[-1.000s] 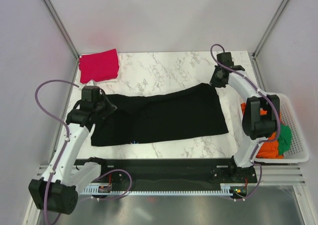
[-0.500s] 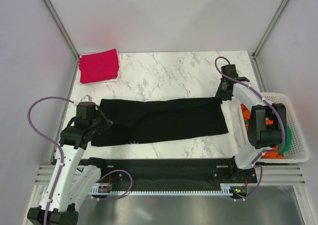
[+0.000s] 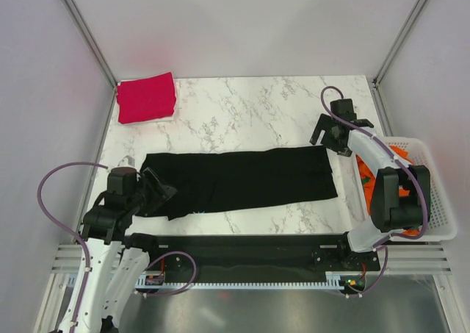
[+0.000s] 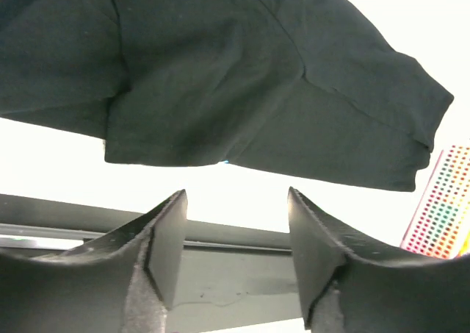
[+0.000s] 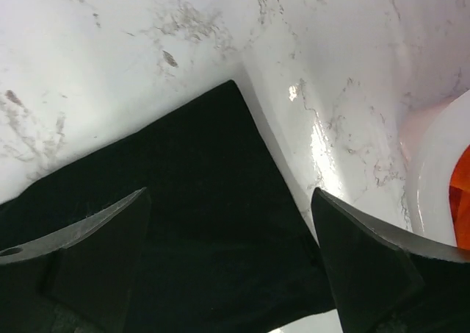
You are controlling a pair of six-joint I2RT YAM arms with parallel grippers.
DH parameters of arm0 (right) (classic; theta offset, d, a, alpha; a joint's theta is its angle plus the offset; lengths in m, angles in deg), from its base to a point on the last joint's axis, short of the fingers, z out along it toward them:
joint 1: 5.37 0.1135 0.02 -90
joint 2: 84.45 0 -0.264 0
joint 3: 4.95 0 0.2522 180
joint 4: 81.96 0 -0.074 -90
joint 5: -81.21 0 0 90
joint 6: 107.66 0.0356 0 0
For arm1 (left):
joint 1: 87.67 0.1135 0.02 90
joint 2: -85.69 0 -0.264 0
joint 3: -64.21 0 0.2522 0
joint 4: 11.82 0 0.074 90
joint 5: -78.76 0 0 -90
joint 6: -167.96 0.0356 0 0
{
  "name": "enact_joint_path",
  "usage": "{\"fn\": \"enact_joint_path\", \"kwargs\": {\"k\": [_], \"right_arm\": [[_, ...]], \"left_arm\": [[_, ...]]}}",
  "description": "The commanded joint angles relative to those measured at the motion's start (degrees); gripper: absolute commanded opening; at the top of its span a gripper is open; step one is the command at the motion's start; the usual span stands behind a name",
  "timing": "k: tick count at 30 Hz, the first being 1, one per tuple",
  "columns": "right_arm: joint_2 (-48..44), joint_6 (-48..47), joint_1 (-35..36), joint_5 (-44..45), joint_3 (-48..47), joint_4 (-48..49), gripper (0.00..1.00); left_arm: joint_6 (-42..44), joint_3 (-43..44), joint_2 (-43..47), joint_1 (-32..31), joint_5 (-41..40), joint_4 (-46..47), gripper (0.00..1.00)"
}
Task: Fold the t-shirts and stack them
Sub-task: Fold the tshirt
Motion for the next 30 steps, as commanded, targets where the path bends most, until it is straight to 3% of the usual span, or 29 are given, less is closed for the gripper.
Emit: {"fn": "enact_joint_path", "kwargs": {"k": [1, 8, 18, 22, 27, 30], "right_arm": [[-4.46, -0.39, 1.58, -3.02, -1.27, 2.99, 0.98], [1.75, -2.5, 11.08, -8.31, -2.68, 5.82, 0.97], [4.85, 0.13, 14.25, -6.81, 8.56, 8.72, 0.95], [3.62, 2.5, 16.18, -7.6, 14.18, 9.5, 0.95], [1.51, 8.64, 23.36, -21.56, 25.16, 16.07, 0.97], [-0.6, 17.86, 28.73, -27.62, 32.11, 21.44, 0.98]], "left_arm": [[-0.4, 1.91, 0.36, 0.14, 2.33, -0.83, 0.65], [-0.93, -2.48, -7.01, 0.06, -0.14, 9.44, 0.62], [2.58, 0.32, -41.44, -0.38, -2.78, 28.69, 0.57], [2.94, 5.5, -55.42, -4.41, -4.09, 32.74, 0.54], [2.68, 20.51, -74.93, -9.08, -4.36, 31.52, 0.54], [1.62, 32.63, -84.52, -12.77, -3.92, 27.24, 0.53]]}}
